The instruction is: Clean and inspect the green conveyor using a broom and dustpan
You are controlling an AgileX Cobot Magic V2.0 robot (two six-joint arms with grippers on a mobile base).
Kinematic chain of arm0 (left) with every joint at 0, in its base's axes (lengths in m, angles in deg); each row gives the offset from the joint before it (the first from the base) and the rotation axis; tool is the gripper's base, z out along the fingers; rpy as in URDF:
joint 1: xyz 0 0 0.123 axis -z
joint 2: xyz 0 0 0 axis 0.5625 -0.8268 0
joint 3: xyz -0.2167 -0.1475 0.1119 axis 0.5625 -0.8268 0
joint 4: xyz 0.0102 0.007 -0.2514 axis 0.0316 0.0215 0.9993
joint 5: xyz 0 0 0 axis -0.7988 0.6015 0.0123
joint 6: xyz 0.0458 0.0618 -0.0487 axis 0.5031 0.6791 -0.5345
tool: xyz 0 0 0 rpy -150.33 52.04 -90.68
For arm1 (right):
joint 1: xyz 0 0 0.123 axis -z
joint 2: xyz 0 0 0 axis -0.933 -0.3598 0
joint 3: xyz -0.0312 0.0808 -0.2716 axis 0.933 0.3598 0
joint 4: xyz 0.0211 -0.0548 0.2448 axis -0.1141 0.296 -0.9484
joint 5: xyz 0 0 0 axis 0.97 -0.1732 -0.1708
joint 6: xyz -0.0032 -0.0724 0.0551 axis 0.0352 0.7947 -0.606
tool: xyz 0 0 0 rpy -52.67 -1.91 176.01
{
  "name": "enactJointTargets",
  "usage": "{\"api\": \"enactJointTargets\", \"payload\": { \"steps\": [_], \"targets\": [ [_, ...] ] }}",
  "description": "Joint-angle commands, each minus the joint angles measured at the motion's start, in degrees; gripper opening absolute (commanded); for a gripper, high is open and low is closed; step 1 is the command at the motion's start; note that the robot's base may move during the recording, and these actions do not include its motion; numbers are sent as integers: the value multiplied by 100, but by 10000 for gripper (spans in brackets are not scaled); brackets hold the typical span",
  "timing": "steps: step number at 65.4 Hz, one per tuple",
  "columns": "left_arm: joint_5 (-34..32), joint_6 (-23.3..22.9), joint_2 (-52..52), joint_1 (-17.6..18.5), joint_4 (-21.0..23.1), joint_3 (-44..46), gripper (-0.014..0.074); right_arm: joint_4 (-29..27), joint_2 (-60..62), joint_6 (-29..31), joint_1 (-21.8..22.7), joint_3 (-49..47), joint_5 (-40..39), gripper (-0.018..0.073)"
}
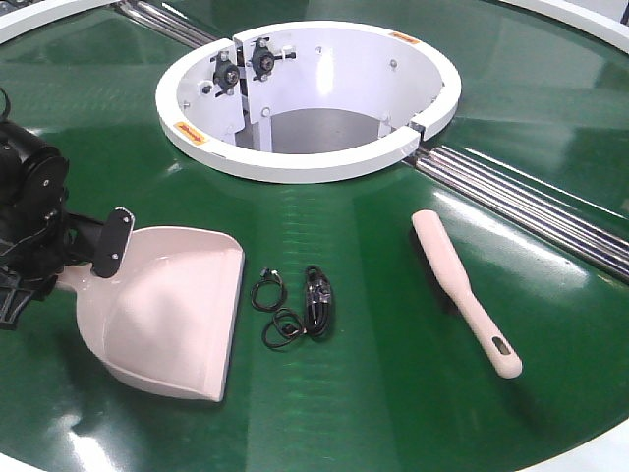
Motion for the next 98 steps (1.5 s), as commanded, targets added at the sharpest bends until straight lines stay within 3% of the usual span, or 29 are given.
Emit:
{"api": "enactJointTargets", "payload": {
  "steps": [1, 18, 35, 72, 98],
  "targets": [
    [64, -262, 227, 36, -213, 141, -7, 63, 69, 7, 34, 21, -446, -9],
    [164, -275, 14, 135, -204, 216, -7, 63, 69, 7, 34, 21, -446, -9],
    [493, -601, -288, 154, -36, 721, -7, 63, 69, 7, 34, 21, -446, -9],
    [549, -601, -372, 257, -466, 748, -6, 63, 69, 7, 34, 21, -446, -9],
    [712, -601, -372, 257, -455, 748, -6, 63, 69, 7, 34, 21, -446, -9]
  ]
}}
